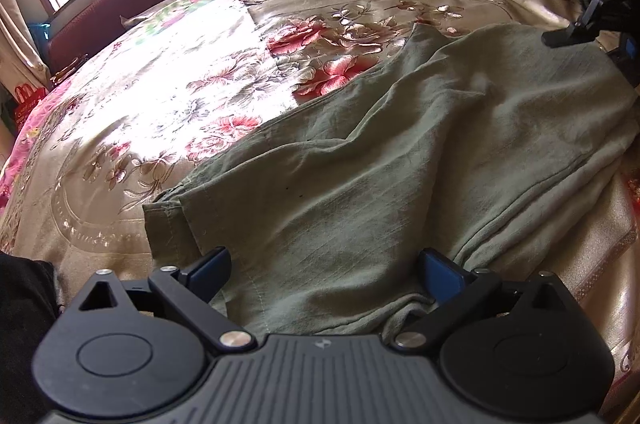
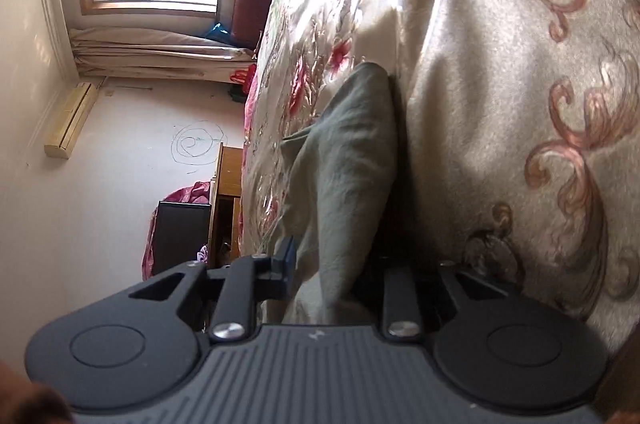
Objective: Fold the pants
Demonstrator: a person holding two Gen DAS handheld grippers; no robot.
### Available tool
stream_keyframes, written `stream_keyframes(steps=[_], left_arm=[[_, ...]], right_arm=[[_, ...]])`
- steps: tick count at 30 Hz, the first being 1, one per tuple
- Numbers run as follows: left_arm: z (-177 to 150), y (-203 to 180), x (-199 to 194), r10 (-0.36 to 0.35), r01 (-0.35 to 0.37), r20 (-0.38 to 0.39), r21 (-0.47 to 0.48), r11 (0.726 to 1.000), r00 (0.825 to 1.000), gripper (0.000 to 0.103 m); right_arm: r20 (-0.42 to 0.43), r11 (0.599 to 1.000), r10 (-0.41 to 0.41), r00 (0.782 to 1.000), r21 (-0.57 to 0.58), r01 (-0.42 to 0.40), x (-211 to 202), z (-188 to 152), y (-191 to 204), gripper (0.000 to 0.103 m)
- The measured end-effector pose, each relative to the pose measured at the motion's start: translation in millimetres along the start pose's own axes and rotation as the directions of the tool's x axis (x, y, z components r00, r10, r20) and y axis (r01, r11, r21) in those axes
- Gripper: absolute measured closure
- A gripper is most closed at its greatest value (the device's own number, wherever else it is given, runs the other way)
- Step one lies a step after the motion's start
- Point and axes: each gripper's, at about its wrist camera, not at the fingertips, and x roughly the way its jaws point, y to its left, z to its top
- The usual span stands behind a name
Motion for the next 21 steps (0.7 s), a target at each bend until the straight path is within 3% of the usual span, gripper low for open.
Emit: stream_keyframes(steps=[2, 4, 5, 6, 8, 10, 11, 14, 18, 21], left_arm=[[0.2, -1.5, -0.3, 0.007, -0.007, 0.002, 0.013, 1.0, 1.0, 0.0], [0.4, -2.7, 0.3, 0.009, -0.009, 0.006, 0.019, 1.0, 1.0, 0.0], [0.7, -3.3, 1.0, 0.009, -0.009, 0.007, 0.018, 1.0, 1.0, 0.0], [1.2, -3.6, 2.1, 0.009, -0.009, 0.007, 0.013, 1.0, 1.0, 0.0], [2.2, -2.5, 4.5, 0.008, -0.008, 0.001, -0.005, 1.0, 1.0, 0.0], [2.6, -2.0, 4.2, 0.009, -0.009, 0.0, -0.011, 1.0, 1.0, 0.0], [2.3, -2.9, 3.5, 0.013, -0.013, 0.004, -0.008, 1.0, 1.0, 0.0], [1.6, -10.0, -0.2, 0.038, -0.039, 0.032, 0.027, 0.999, 0.999, 0.0], [0.7, -27.5, -1.0, 0.036, -0.043, 0.079, 0.092, 0.995, 0.996, 0.0], [3.0, -29.8, 0.4, -0.019, 0.012, 0.105, 0.071, 0.997, 0.994, 0.0]], right_arm=[[0.003, 0.998, 0.01, 1.0, -0.061, -0.01, -6.1, -7.7, 10.2, 0.053], [0.01, 0.994, -0.062, 0.998, -0.085, 0.063, -5.3, -4.4, 5.1, 0.035], [0.013, 0.994, -0.098, 0.995, -0.055, 0.098, -0.9, 0.6, -4.5, 0.043], [0.021, 0.994, -0.104, 0.994, -0.013, 0.104, 3.9, 3.2, -11.5, 0.061], [0.02, 0.989, -0.149, 0.989, 0.016, 0.148, 12.9, 3.3, -12.0, 0.076], [0.02, 0.975, -0.215, 0.976, -0.055, 0.216, 14.9, -3.1, 1.4, 0.088], [0.027, 0.976, -0.207, 0.978, -0.061, 0.208, 10.8, -7.3, 4.6, 0.094], [0.103, 0.989, -0.147, 0.984, -0.013, 0.149, -11.5, -23.1, 9.2, 0.097], [0.206, 0.994, -0.105, 0.973, 0.031, 0.1, -25.4, -33.7, 17.4, 0.098], [0.238, 0.995, -0.102, 0.966, 0.022, 0.099, -24.2, -34.0, 37.1, 0.098]])
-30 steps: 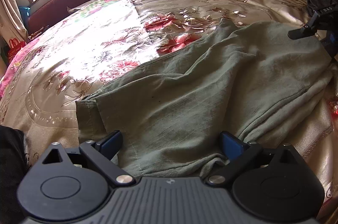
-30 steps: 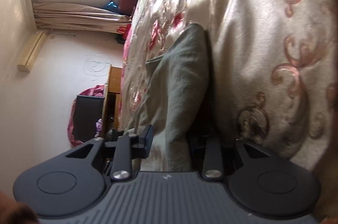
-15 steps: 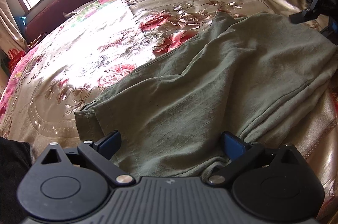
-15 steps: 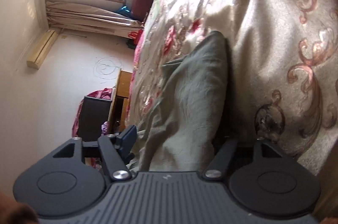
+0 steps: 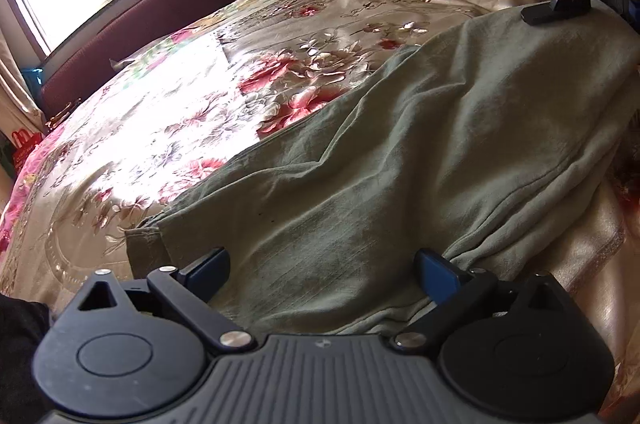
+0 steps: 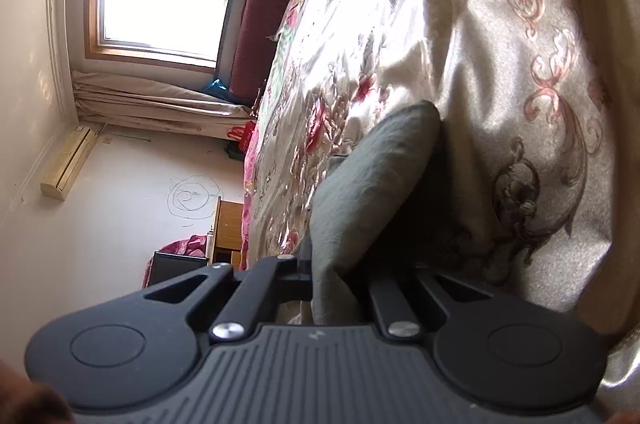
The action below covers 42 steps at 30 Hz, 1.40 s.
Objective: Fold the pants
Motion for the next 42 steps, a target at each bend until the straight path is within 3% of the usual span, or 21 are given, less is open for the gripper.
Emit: stream_keyframes(steps=[4, 7, 10, 13, 16, 18, 20, 23, 26, 29, 35, 39, 42], left_arm=[[-2.1, -3.8, -1.4, -0.012, 0.012, 0.05, 0.001, 1.0, 0.999, 0.0], [-10.4, 6.5, -2.1, -0.033, 0.038, 0.068, -0.068, 0.997, 0.997, 0.0], [-20.2, 22.7, -9.1, -0.044, 0.052, 0.059, -0.14, 0.989, 0.997, 0.0], [-31.2, 35.4, -22.7, -0.018, 0.029, 0.07, -0.158, 0.987, 0.997, 0.0], [-46.2, 45.5, -35.6, -0.028, 0.044, 0.081, -0.201, 0.979, 0.996, 0.0], [-54.8, 49.4, -41.8, -0.037, 0.055, 0.083, -0.219, 0.974, 0.996, 0.0], [-60.0, 51.9, -46.4, -0.032, 0.051, 0.085, -0.224, 0.973, 0.996, 0.0], [-62.7, 54.5, -49.4, -0.041, 0.059, 0.084, -0.233, 0.971, 0.996, 0.0], [-63.3, 56.4, -50.6, -0.045, 0.064, 0.086, -0.233, 0.97, 0.995, 0.0], [-64.7, 57.7, -52.0, -0.046, 0.066, 0.089, -0.236, 0.969, 0.995, 0.0], [-66.2, 60.5, -53.5, -0.024, 0.047, 0.093, -0.251, 0.967, 0.995, 0.0], [-65.0, 57.1, -50.5, -0.012, 0.03, 0.074, -0.251, 0.967, 0.997, 0.0], [-63.4, 54.7, -51.7, -0.003, 0.023, 0.077, -0.257, 0.966, 0.997, 0.0]], right_arm=[[-0.003, 0.981, -0.115, 0.993, -0.156, 0.113, 9.3, 1.1, 58.3, 0.098], [-0.038, 0.917, -0.252, 0.967, -0.327, 0.226, 38.7, -9.9, 109.8, 0.097], [-0.055, 0.799, -0.372, 0.926, -0.527, 0.29, 83.4, -39.7, 155.2, 0.097], [-0.091, 0.691, -0.438, 0.894, -0.671, 0.27, 140.9, -81.8, 184.5, 0.097], [-0.053, 0.509, -0.544, 0.837, -0.814, 0.279, 192.1, -131.8, 194.0, 0.093], [-0.008, 0.343, -0.611, 0.792, -0.904, 0.256, 219.1, -172.5, 196.3, 0.092], [-0.018, 0.283, -0.637, 0.77, -0.935, 0.213, 233.5, -195.7, 194.9, 0.086], [-0.063, 0.265, -0.64, 0.765, -0.953, 0.144, 241.1, -217.0, 199.3, 0.081], [-0.026, 0.186, -0.636, 0.771, -0.975, 0.121, 243.1, -229.1, 209.0, 0.068], [-0.036, 0.21, -0.62, 0.783, -0.97, 0.122, 243.1, -223.2, 216.7, 0.055], [0.008, 0.259, -0.579, 0.815, -0.946, 0.193, 212.2, -190.1, 220.0, 0.053], [0.059, 0.274, -0.584, 0.81, -0.925, 0.265, 190.0, -167.0, 212.6, 0.044], [0.051, 0.305, -0.603, 0.796, -0.907, 0.289, 191.1, -158.2, 196.1, 0.044]])
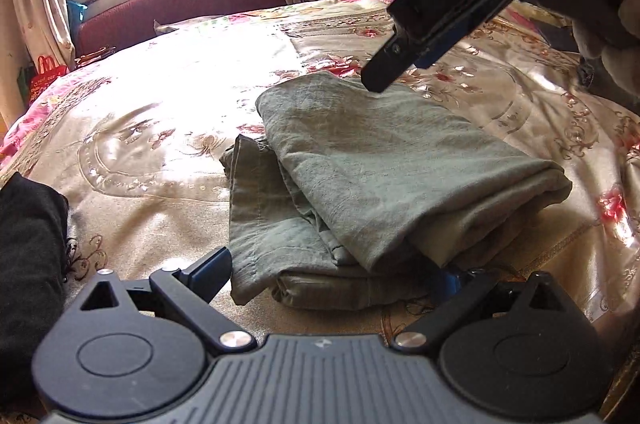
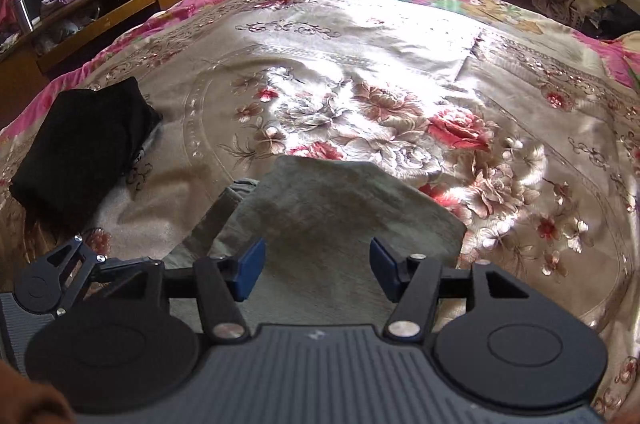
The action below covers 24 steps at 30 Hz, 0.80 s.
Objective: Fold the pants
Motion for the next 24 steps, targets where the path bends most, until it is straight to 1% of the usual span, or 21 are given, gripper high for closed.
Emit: stream_keyframes(steps=[2, 4, 6, 7, 8, 9, 10, 12, 13, 14, 15, 16, 17, 19, 21, 23, 24], left_arm=[[1.1, -0.3, 0.7, 0.003, -0.003, -0.006, -0.004, 1.0, 1.0, 0.0], [1.1, -3.5, -2.0, -0.002, 0.002, -0.009, -0.012, 1.0, 1.0, 0.0], [0.8, -5.6, -5.9, -0.01, 0.01, -0.006, -0.018, 1.0, 1.0, 0.0], [0.7, -5.0, -9.2, -0.016, 0.016, -0.001, -0.023, 1.0, 1.0, 0.0], [1.1, -3.8, -13.2, -0.023, 0.023, 0.008, -0.032, 0.999, 1.0, 0.0], [2.0, -4.0, -15.3, -0.03, 0.031, 0.019, -0.04, 0.999, 0.999, 0.0], [3.0, -4.3, -17.6, -0.036, 0.037, 0.031, -0.044, 0.998, 0.999, 0.0], [3.9, -4.2, -21.1, -0.041, 0.043, 0.052, -0.046, 0.998, 0.998, 0.0], [3.9, -4.0, -21.8, -0.043, 0.046, 0.056, -0.05, 0.998, 0.997, 0.0], [3.5, -3.0, -22.0, -0.043, 0.047, 0.059, -0.056, 0.997, 0.997, 0.0], [3.6, -1.7, -22.0, -0.046, 0.05, 0.062, -0.064, 0.997, 0.997, 0.0], [4.6, -0.1, -22.1, -0.056, 0.061, 0.065, -0.075, 0.995, 0.996, 0.0], [6.4, 2.0, -21.9, -0.075, 0.082, 0.07, -0.093, 0.992, 0.995, 0.0], [12.0, 6.1, -20.7, -0.121, 0.13, 0.074, -0.14, 0.982, 0.99, 0.0], [17.1, 9.5, -19.9, -0.141, 0.154, 0.079, -0.196, 0.968, 0.987, 0.0], [21.0, 10.8, -17.5, -0.16, 0.174, 0.08, -0.239, 0.955, 0.984, 0.0], [22.2, 9.9, -15.8, -0.162, 0.177, 0.079, -0.247, 0.953, 0.984, 0.0]], right_arm=[[-0.022, 0.999, 0.018, 1.0, 0.046, -0.017, 11.8, -1.6, -4.0, 0.044], [-0.024, 0.995, 0.07, 0.997, 0.075, -0.068, 20.7, -0.3, 0.9, 0.044], [-0.013, 0.988, 0.131, 0.991, 0.079, -0.129, 24.3, 4.4, 14.1, 0.043], [-0.016, 0.986, 0.15, 0.989, 0.075, -0.149, 26.6, 6.6, 22.4, 0.043], [-0.03, 0.987, 0.154, 0.988, 0.052, -0.152, 31.0, 8.4, 33.6, 0.039], [-0.051, 0.991, 0.133, 0.99, 0.011, -0.133, 36.8, 9.6, 45.3, 0.037], [-0.068, 0.995, 0.093, 0.993, -0.034, -0.095, 43.4, 9.9, 55.9, 0.037], [-0.078, 0.993, 0.019, 0.997, -0.11, -0.028, 55.5, 9.2, 67.4, 0.038], [-0.083, 0.991, -0.017, 0.996, -0.131, 0.006, 61.3, 8.8, 67.6, 0.041], [-0.104, 0.992, -0.039, 0.994, -0.127, 0.026, 67.9, 9.0, 62.4, 0.054], [-0.145, 0.996, -0.022, 0.989, -0.083, 0.01, 73.2, 9.8, 52.4, 0.074], [-0.18, 0.999, 0.031, 0.983, -0.013, -0.034, 75.1, 10.4, 41.5, 0.082], [-0.195, 0.997, 0.073, 0.978, 0.039, -0.066, 74.2, 10.9, 33.7, 0.093], [-0.183, 0.99, 0.114, 0.976, 0.103, -0.096, 62.8, 12.2, 23.4, 0.095], [-0.152, 0.98, 0.154, 0.976, 0.15, -0.131, 47.6, 16.6, 16.0, 0.098], [-0.118, 0.973, 0.178, 0.977, 0.172, -0.156, 35.5, 20.6, 11.0, 0.098], [-0.103, 0.972, 0.181, 0.978, 0.17, -0.162, 30.8, 23.4, 9.6, 0.098]])
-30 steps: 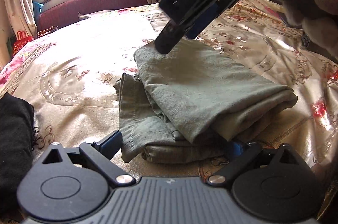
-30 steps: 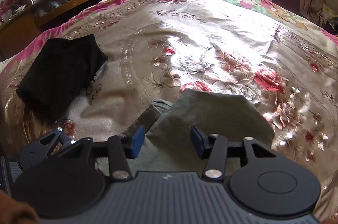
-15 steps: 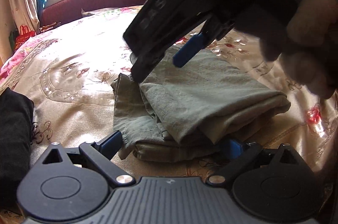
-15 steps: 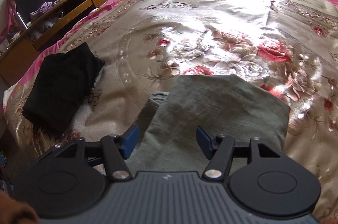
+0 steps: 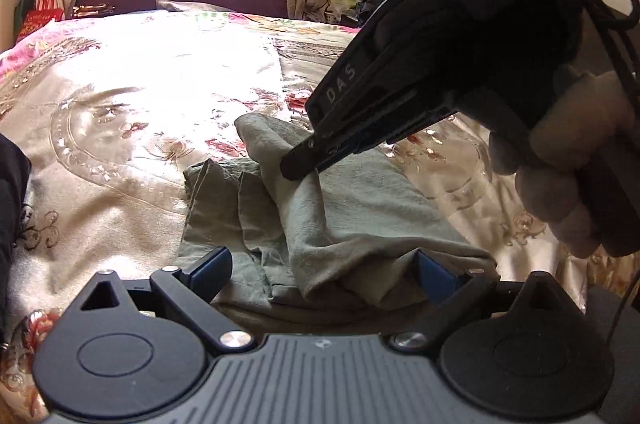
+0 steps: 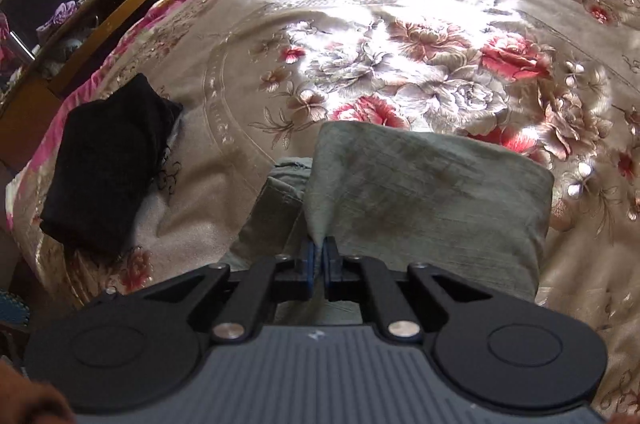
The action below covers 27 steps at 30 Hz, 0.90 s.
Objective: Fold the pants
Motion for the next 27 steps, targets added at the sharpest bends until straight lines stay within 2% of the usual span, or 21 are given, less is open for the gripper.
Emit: stream_keyframes(steps=[1, 3, 5, 7, 10, 11, 12, 13, 14, 15, 16, 17, 20, 22, 23, 24, 25, 27], left_arm=[[0.3, -2.0, 3.9, 0.01, -0.01, -0.011, -0.001, 1.0, 1.0, 0.0], [1.3, -10.7, 12.8, 0.038, -0.037, -0.039, 0.027, 0.999, 0.999, 0.025], [1.4, -18.2, 23.7, 0.081, -0.078, -0.065, 0.047, 0.996, 0.995, 0.04], [0.8, -16.9, 31.8, 0.098, -0.096, -0.086, 0.033, 0.995, 0.991, 0.045], [-1.4, -17.1, 32.9, 0.117, -0.115, -0.092, 0.02, 0.993, 0.989, 0.053], [-3.2, -19.6, 30.8, 0.127, -0.125, -0.081, 0.035, 0.992, 0.989, 0.054], [-4.5, -22.2, 29.9, 0.135, -0.132, -0.072, 0.051, 0.99, 0.988, 0.056], [-5.8, -24.5, 28.7, 0.141, -0.137, -0.064, 0.065, 0.988, 0.988, 0.057], [-6.6, -27.3, 27.1, 0.145, -0.14, -0.057, 0.077, 0.987, 0.988, 0.058], [-7.8, -29.5, 26.4, 0.148, -0.143, -0.052, 0.091, 0.985, 0.988, 0.058], [-8.8, -30.8, 25.6, 0.153, -0.148, -0.045, 0.102, 0.984, 0.987, 0.058], [-9.8, -30.8, 24.7, 0.154, -0.149, -0.04, 0.107, 0.983, 0.987, 0.059], [-11.5, -25.5, 22.0, 0.134, -0.13, -0.036, 0.097, 0.987, 0.99, 0.061], [-11.9, -19.1, 20.1, 0.113, -0.11, -0.036, 0.078, 0.991, 0.993, 0.062], [-10.4, -14.4, 21.4, 0.103, -0.1, -0.036, 0.067, 0.993, 0.994, 0.063], [-9.9, -10.8, 20.7, 0.096, -0.094, -0.035, 0.055, 0.994, 0.995, 0.063], [-9.6, -7.9, 19.8, 0.09, -0.088, -0.034, 0.044, 0.995, 0.995, 0.064], [-8.8, -4.3, 16.9, 0.075, -0.075, -0.019, 0.024, 0.997, 0.997, 0.064]], right_arm=[[0.01, 1.0, 0.002, 1.0, 0.0, -0.002, -1.9, 0.4, -0.8, 0.098], [0.016, 1.0, 0.021, 1.0, 0.004, -0.021, -0.5, 0.9, -2.7, 0.098], [0.011, 1.0, 0.03, 0.999, -0.002, -0.03, 4.5, -1.4, -2.2, 0.098], [0.012, 0.999, -0.003, 1.0, -0.042, 0.003, 8.6, -5.7, 1.6, 0.098], [0.015, 0.991, -0.072, 0.997, -0.109, 0.073, 11.5, -9.3, 11.3, 0.089], [0.019, 0.985, -0.094, 0.995, -0.145, 0.096, 12.3, -10.1, 18.0, 0.085], [0.028, 0.979, -0.106, 0.994, -0.173, 0.11, 12.6, -11.1, 24.2, 0.071], [0.037, 0.973, -0.116, 0.993, -0.196, 0.121, 14.1, -11.0, 29.3, 0.062], [0.046, 0.964, -0.141, 0.989, -0.222, 0.148, 18.3, -10.5, 33.9, 0.046], [0.046, 0.955, -0.17, 0.984, -0.238, 0.176, 24.1, -9.5, 36.5, 0.035], [0.035, 0.951, -0.194, 0.98, -0.237, 0.196, 32.1, -8.2, 35.5, 0.034], [0.015, 0.957, -0.198, 0.98, -0.214, 0.196, 37.8, -6.4, 32.3, 0.035], [-0.046, 0.989, -0.137, 0.989, -0.062, 0.134, 43.3, -2.5, 16.4, 0.035], [-0.038, 0.987, -0.14, 0.989, -0.082, 0.137, 40.0, -4.7, 18.5, 0.039], [-0.058, 0.988, -0.14, 0.988, -0.078, 0.135, 40.3, -5.4, 15.7, 0.061], [-0.085, 0.991, -0.128, 0.988, -0.05, 0.124, 41.1, -5.7, 9.3, 0.091], [-0.101, 0.993, -0.115, 0.988, -0.009, 0.114, 40.6, -6.4, 0.6, 0.097], [-0.097, 0.993, -0.111, 0.989, 0.035, 0.115, 36.2, -7.2, -10.1, 0.097]])
